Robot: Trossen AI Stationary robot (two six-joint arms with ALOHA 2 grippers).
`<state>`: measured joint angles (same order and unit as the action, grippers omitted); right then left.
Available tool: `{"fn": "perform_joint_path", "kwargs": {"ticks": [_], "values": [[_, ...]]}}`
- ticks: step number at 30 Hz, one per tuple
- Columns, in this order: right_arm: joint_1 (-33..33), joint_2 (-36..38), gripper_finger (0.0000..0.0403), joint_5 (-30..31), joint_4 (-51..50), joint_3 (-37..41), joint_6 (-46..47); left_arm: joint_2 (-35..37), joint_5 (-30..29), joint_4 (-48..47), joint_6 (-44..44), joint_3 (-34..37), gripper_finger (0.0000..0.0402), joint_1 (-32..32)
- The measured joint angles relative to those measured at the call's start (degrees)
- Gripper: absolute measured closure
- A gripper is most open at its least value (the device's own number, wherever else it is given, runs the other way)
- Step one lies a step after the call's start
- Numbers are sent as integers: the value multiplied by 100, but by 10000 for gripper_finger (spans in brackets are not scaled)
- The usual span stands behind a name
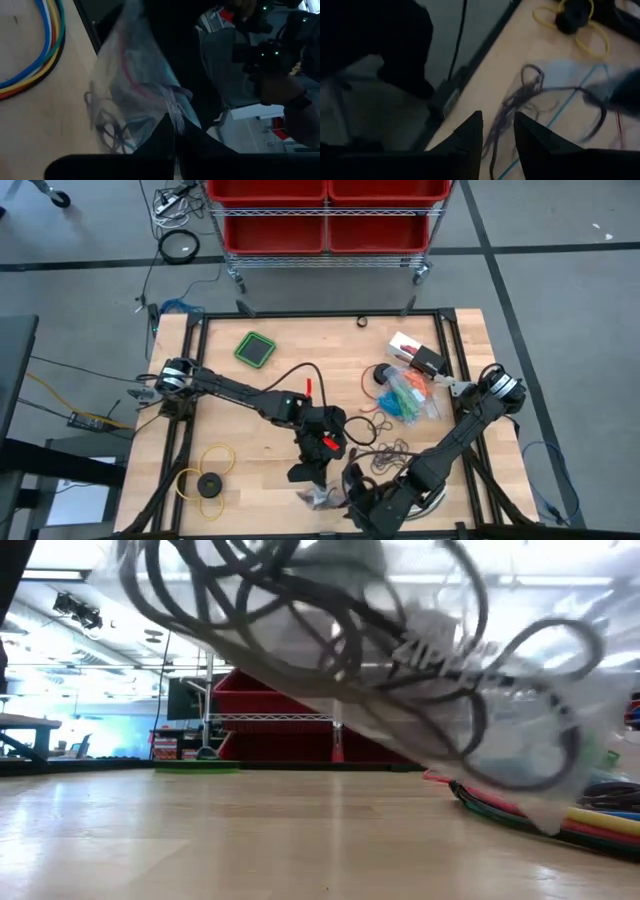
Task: Sort rubber bands
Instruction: Put the black rubber band into the transparent zip bag
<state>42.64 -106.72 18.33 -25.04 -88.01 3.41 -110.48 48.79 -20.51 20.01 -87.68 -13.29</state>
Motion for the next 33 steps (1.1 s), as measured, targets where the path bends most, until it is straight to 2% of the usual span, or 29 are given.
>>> {"fn": "perform_joint_path", "kwargs": {"ticks": [9, 12, 17, 20, 24, 30, 33], "values": [[57, -6, 302, 294, -1085, 0, 334, 0, 231, 153, 29, 4, 392, 75], [89, -6, 302, 587, -1366, 0, 423, 0, 352, 339, 123, 4, 392, 64], [179, -6, 303, 1463, -1373, 0, 260, 0, 470, 580, 188, 4, 392, 43], [192, -6, 309, 1639, -1372, 0, 258, 0, 485, 622, 221, 4, 392, 45], [158, -6, 330, 1651, -1338, 0, 391, 0, 619, 905, 376, 4, 392, 45], [148, -6, 392, 1798, -1300, 0, 401, 0, 797, 1495, 710, 4, 392, 43], [148, -6, 398, 1862, -1246, 0, 410, 0, 811, 1523, 728, 4, 392, 43]]}}
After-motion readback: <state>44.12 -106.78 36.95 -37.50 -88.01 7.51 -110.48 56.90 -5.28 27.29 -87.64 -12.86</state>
